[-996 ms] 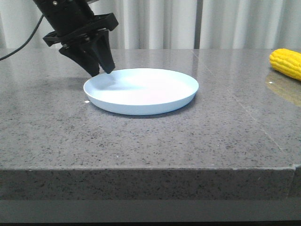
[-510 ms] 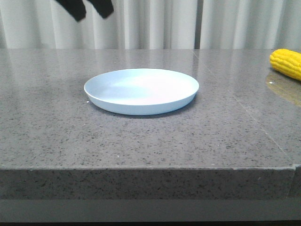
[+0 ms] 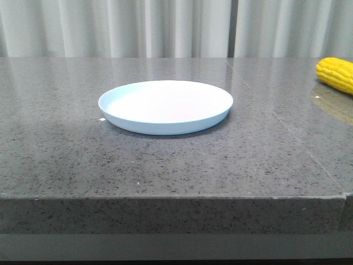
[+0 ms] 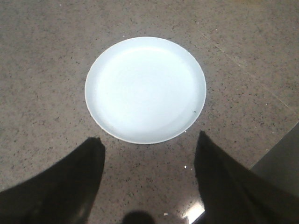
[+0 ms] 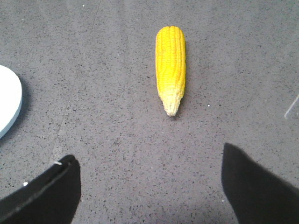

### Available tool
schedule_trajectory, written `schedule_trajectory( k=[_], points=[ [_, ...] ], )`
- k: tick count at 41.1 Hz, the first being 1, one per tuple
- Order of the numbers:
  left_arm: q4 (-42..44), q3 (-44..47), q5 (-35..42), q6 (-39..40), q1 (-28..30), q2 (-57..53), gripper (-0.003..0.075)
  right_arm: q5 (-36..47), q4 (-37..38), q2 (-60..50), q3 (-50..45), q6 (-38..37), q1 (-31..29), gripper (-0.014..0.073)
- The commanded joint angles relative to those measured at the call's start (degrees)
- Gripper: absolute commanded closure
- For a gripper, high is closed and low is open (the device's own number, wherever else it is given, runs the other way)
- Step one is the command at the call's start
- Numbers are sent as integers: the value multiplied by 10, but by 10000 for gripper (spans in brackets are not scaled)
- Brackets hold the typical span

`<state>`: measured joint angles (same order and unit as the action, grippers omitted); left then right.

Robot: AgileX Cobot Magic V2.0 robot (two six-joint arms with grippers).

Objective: Place corn on plate with both arms
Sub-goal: 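Release the plate and raise the left gripper away, then lower the open right gripper over the yellow corn cob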

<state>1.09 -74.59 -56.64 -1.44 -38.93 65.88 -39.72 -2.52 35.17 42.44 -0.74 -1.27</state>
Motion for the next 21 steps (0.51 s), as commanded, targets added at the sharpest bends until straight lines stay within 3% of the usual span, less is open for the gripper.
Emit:
schedule_trajectory(
  k=[1,12,21],
  points=[
    [-4,46,64,14,-4,-66,311,42,2,4,17,4,-3,-42],
    [-3,205,130,19,-4,-200,311,42,2,4,17,4,-3,-42],
    [3,261,127,19,-4,-252,311,42,2,4,17,4,-3,-42]
  ],
)
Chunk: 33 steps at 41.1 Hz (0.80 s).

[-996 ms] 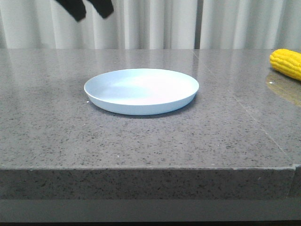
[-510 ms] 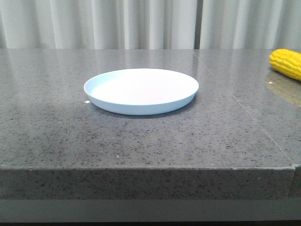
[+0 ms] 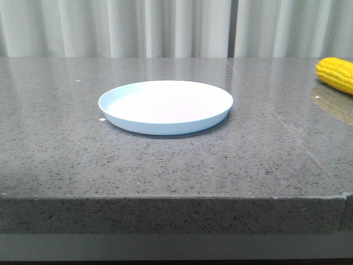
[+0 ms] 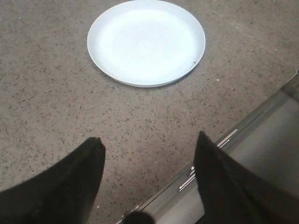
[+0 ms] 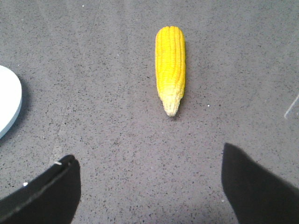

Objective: Place corn on plate with both arms
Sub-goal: 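Lower the open right gripper over the yellow corn cob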

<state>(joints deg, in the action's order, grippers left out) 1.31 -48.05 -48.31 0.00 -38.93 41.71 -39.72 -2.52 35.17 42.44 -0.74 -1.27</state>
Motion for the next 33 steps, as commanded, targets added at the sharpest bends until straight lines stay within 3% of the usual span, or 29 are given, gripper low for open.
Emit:
schedule_trajectory(
  k=[1,33],
  points=[
    [1,-2,42,4,-4,-11,311,42,2,4,17,4,-3,-42],
    [1,-2,42,4,-4,-9,312,31,2,4,17,4,-3,-42]
  ],
)
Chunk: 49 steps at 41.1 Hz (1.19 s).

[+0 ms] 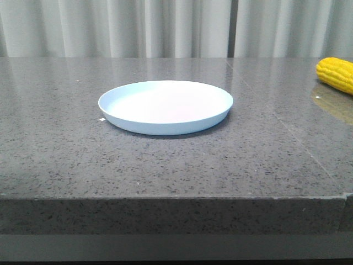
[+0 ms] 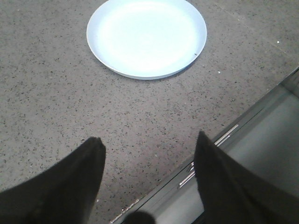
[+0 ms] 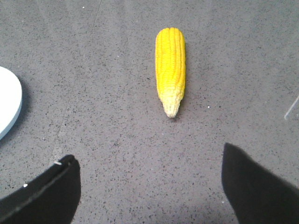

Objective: Place corn on plate with both arms
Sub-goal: 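Lower the open right gripper over the yellow corn cob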

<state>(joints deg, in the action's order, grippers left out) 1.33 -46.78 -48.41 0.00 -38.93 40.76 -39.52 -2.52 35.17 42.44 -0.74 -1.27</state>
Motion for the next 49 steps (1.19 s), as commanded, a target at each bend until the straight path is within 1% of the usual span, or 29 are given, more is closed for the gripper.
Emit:
schedule_trajectory(
  k=[1,8,12,19,25,32,39,49],
  points=[
    [1,-15,43,4,-4,0,312,28,2,4,17,4,-3,-42],
    [1,-15,43,4,-4,0,312,27,7,33,17,4,-3,-42],
    [1,-15,43,4,-4,0,312,28,15,71,18,4,-3,-42],
    [1,-15,43,4,-4,0,312,21,16,150,59,4,-3,-42],
    [1,-15,43,4,-4,0,312,6,21,238,132,4,-17,-42],
    [1,-15,43,4,-4,0,312,-51,21,349,237,4,-50,-42],
    [1,-15,43,4,-4,0,312,-79,21,444,330,7,-50,-42],
    [1,-15,43,4,-4,0,312,-114,8,564,436,7,-50,-42]
  ],
)
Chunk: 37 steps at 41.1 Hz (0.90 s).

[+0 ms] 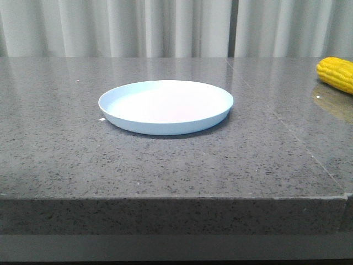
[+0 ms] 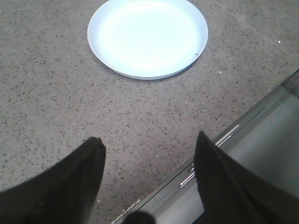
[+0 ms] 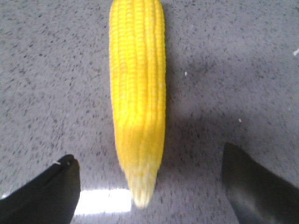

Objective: Place corn on plate with both arms
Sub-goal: 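Lower the open right gripper over the yellow corn cob, then close the right gripper on the corn cob and lift it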

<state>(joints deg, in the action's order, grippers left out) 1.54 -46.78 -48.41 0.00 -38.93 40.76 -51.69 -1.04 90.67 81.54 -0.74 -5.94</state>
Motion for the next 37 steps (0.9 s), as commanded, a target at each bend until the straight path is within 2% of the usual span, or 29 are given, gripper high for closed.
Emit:
schedule_trajectory(
  k=[1,9,25,28,32,34,37],
  points=[
    [-1,-15,43,4,-4,0,312,5,-9,18,55,11,-3,-42],
    [-1,-15,44,4,-4,0,312,2,-36,92,114,49,-3,-42],
    [-1,-15,44,4,-4,0,312,-8,-38,186,171,54,-3,-29],
    [-1,-15,44,4,-4,0,312,-19,-39,190,174,55,-3,50],
    [-1,-15,44,4,-4,0,312,-21,-40,188,174,58,-3,256],
    [-1,-15,44,4,-4,0,312,-22,-43,185,174,58,-3,328],
    [-1,-15,44,4,-4,0,312,-26,-51,179,174,58,-3,349]
  ],
)
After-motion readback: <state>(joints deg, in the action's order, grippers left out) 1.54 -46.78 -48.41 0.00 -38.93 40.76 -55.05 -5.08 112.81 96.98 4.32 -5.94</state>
